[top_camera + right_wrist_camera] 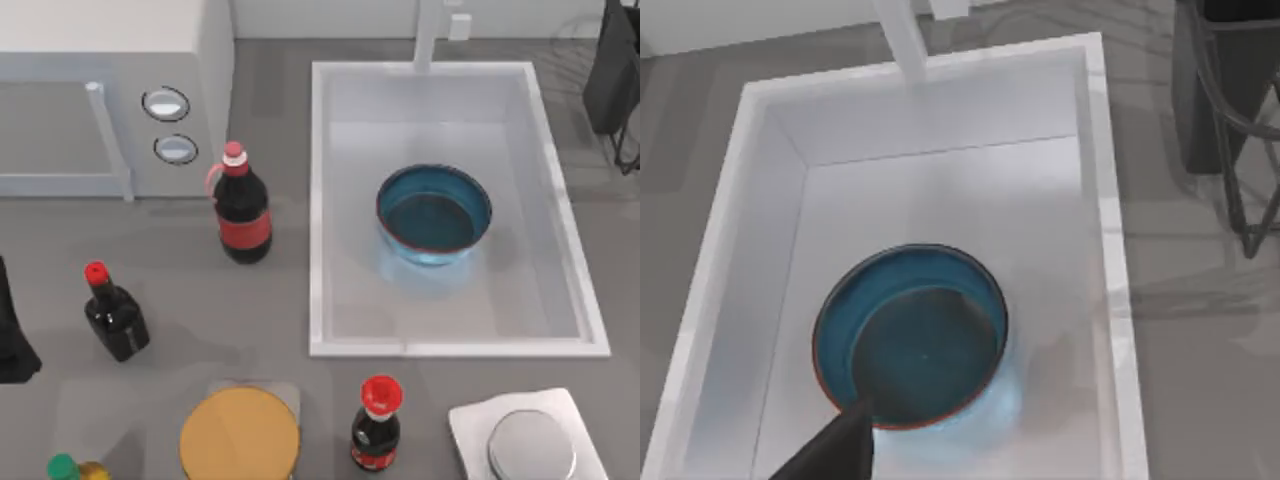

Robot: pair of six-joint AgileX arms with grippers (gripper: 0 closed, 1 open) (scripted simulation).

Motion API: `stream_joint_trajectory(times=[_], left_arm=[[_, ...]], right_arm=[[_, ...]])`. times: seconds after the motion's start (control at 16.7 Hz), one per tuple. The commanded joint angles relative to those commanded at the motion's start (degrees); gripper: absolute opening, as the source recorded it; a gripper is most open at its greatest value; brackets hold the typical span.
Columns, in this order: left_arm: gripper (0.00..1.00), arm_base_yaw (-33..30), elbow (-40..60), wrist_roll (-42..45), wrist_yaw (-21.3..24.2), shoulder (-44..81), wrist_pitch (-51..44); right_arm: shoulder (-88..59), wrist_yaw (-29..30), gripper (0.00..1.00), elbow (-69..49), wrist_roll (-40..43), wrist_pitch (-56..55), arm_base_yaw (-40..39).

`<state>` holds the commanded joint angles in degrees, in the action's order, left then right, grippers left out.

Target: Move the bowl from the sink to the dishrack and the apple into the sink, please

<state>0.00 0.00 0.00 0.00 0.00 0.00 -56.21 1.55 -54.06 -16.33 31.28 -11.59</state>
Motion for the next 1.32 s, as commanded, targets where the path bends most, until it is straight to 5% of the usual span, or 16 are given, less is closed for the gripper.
stream_joint_trajectory(times=[0.78,1.32], left_arm=[[1.00,0.0,0.0,0.0,0.0,0.0,0.0],[1.00,0.0,0.0,0.0,0.0,0.0,0.0]], right_arm=[[-78.5,4.2,1.00,-72.9,-12.6,34.0,-14.5],[-97.3,4.9,1.00,-91.1,-14.5,40.6,-18.3]])
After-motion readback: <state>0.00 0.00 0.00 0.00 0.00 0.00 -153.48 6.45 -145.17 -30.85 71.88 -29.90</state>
